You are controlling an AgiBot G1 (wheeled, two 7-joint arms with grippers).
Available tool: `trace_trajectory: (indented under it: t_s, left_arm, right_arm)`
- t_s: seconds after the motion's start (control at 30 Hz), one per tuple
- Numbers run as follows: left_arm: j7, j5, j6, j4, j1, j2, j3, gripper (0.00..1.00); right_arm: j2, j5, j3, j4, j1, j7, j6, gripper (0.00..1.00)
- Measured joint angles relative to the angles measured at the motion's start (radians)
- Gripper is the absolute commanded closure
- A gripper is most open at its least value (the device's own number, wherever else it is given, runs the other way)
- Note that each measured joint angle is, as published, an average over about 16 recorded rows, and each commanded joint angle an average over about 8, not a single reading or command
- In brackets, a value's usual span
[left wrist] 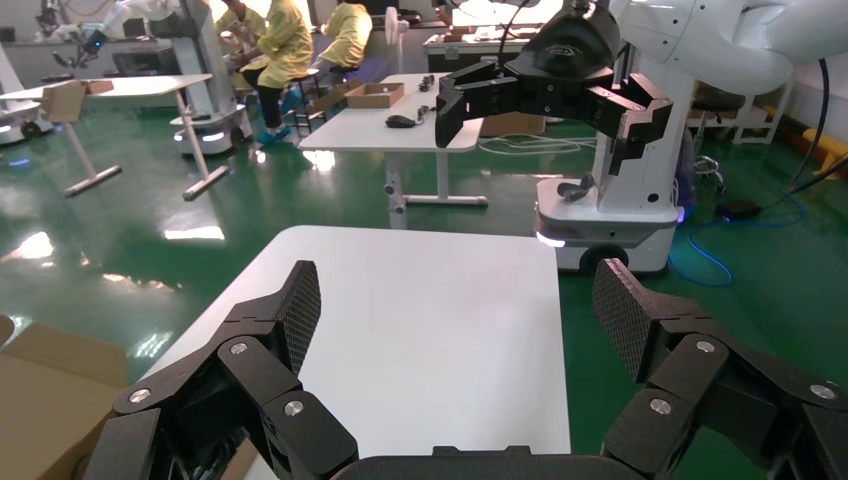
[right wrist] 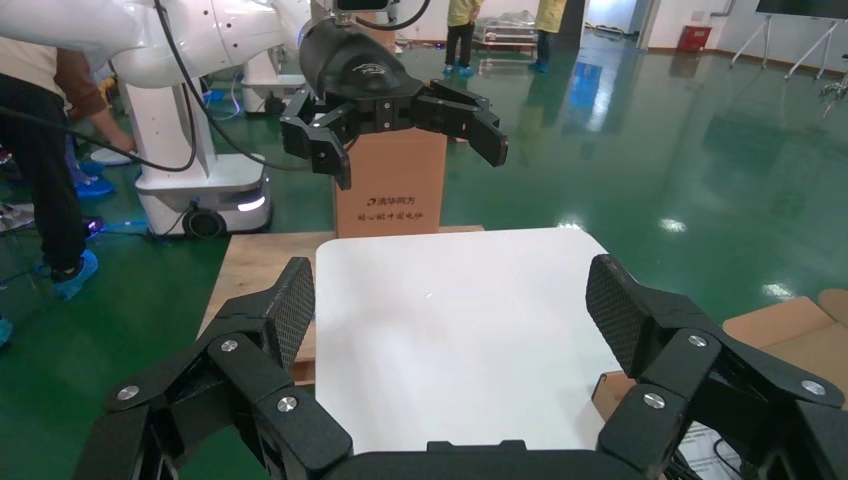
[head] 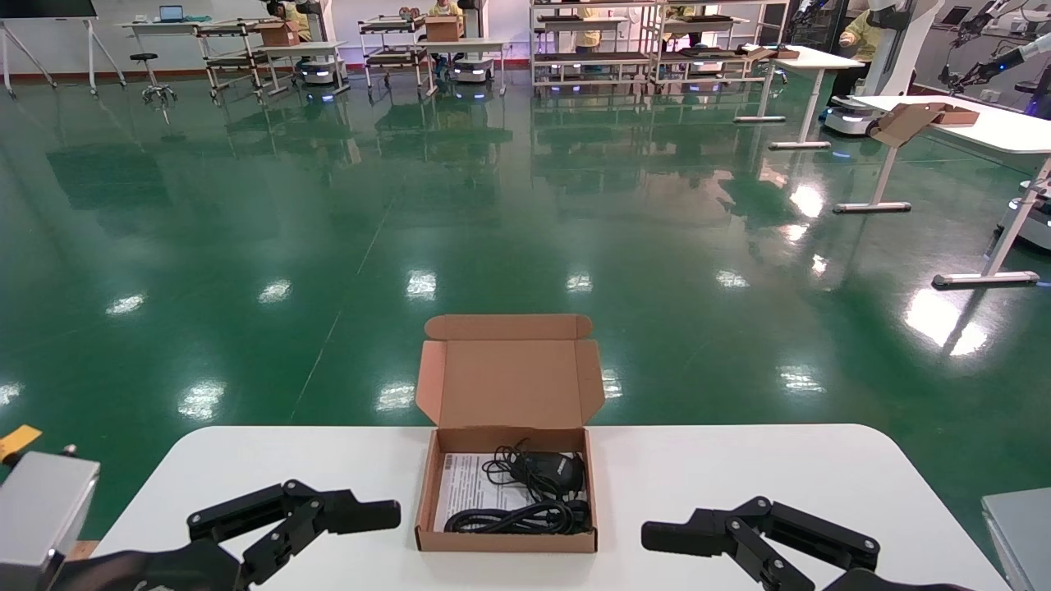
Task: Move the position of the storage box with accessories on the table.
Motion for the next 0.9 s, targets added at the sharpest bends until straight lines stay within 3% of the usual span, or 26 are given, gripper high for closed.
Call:
trace_trajectory:
  t_s: [0.53, 0.7, 0.9]
  left_arm:
    - [0.000, 0.000, 0.000, 0.000, 0.000, 0.000, 0.000, 0.00]
    - [0.000, 0.000, 0.000, 0.000, 0.000, 0.000, 0.000, 0.00]
    - [0.000, 0.000, 0.000, 0.000, 0.000, 0.000, 0.000, 0.00]
  right_arm:
    - [-0.001, -0.010, -0.009, -0.012, 0.027, 0.008, -0.018, 0.00]
    - [-0.019, -0.052, -0.028, -0.078, 0.128, -0.001, -0.038, 0.00]
    - [-0.077, -0.130, -0.079, -0.241, 0.317, 0.023, -0.064, 0.00]
